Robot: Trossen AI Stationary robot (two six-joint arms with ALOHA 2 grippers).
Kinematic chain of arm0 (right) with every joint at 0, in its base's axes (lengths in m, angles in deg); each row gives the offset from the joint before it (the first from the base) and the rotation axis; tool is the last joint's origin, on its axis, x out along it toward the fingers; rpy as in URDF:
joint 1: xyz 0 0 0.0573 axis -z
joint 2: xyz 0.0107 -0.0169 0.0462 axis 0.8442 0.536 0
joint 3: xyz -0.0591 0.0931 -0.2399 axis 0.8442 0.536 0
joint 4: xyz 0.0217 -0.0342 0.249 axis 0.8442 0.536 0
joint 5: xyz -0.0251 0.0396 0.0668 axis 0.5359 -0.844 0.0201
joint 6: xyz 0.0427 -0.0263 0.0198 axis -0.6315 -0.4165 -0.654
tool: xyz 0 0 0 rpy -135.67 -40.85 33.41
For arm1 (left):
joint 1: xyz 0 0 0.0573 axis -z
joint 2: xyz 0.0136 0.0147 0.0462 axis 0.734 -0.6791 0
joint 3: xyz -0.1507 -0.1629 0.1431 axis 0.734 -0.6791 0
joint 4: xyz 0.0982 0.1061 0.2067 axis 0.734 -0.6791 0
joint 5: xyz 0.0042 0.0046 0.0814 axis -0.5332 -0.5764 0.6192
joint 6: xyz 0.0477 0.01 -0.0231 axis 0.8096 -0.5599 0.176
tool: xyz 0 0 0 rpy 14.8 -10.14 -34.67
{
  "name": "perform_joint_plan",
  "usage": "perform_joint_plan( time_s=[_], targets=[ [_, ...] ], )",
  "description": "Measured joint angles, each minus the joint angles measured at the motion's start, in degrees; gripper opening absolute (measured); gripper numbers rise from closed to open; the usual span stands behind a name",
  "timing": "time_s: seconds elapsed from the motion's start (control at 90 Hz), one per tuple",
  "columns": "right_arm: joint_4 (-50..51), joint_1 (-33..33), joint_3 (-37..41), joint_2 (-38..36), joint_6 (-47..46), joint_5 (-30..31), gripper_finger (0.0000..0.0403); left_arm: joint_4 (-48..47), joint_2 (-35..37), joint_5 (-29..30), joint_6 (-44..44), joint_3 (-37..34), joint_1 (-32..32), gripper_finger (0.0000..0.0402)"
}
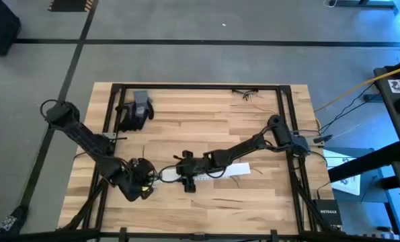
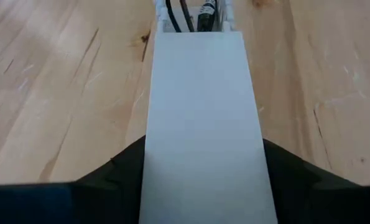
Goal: Ziptie cables
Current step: Close the white cable duct
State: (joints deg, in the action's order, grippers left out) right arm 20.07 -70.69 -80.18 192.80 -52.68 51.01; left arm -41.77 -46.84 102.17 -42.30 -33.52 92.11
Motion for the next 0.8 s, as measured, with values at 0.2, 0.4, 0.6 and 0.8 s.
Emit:
perform_joint_plan(
  time_s=[0.2,0.4,0.6,0.8],
  targets=[
    [-0.11,-0.02,0.0,0.02,-0.02,-0.02,0.0227,-2.18,-0.94,-2.03,1.6,0.14,0.11,0.0172],
    [-0.36,-0.04,0.0,0.07,-0.04,-0.61,0.0227,-4.65,1.23,-4.4,9.56,2.47,0.11,0.0202],
    [-0.33,0.02,0.02,0.07,-0.42,-0.44,0.0227,-9.27,4.2,-4.66,17.09,4.94,-0.21,0.02],
    [-0.37,0.02,0.04,0.07,-0.39,-0.48,0.0227,-8.64,3.93,-3.96,20.02,5.09,-3.3,0.0237]
  ],
)
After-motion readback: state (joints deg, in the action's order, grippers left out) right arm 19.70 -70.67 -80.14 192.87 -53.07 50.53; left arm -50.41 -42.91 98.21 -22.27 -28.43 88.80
